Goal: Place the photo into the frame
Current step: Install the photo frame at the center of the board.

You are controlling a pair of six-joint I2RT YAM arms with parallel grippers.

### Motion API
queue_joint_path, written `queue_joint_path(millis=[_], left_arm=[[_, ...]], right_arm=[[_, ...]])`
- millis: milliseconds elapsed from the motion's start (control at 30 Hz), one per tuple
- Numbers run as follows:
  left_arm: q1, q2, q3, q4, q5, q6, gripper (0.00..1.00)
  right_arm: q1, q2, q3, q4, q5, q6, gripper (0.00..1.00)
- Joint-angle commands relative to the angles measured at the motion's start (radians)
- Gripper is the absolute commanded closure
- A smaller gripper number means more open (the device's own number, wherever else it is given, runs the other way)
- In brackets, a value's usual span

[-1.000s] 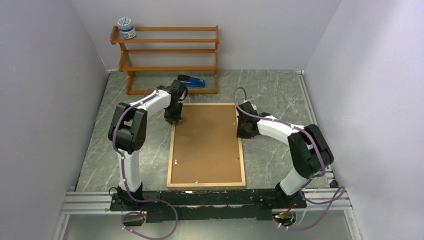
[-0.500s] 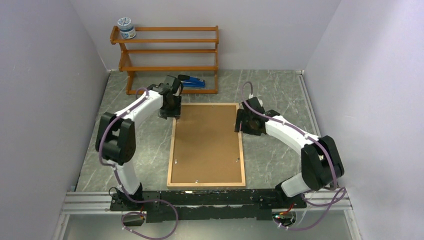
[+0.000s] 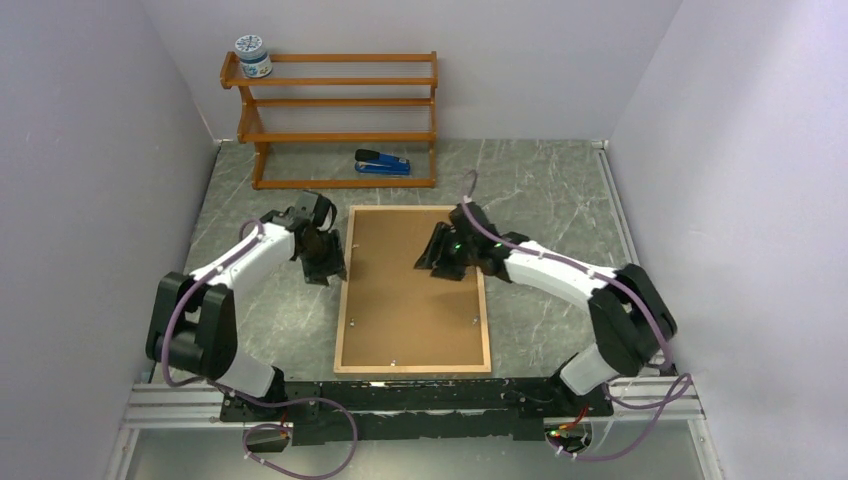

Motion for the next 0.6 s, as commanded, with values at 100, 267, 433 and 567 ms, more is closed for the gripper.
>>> queue_joint_path(millis=[100, 267, 433, 567], left_arm=[[-0.001, -0.175, -0.191, 0.055, 0.168, -0.109, 0.56], [-0.001, -0.240, -0.261, 0.046, 0.185, -0.142, 0.69], [-0.002, -0.243, -0.292, -0.012, 0.152, -0.143, 0.77], [-0.004, -0.224, -0.319, 0.006, 0.192, -0.156, 0.77]], right_arm=[[0.214, 0.179, 0.017, 0.254, -0.116, 0.304, 0.60], [0.327, 0.290, 0.060, 0.330, -0.118, 0.341, 0.66], [0.369, 0.385, 0.087, 0.406, -0.119, 0.384, 0.77], [0.391, 0.446, 0.141, 0.399, -0.106, 0.387, 0.82]])
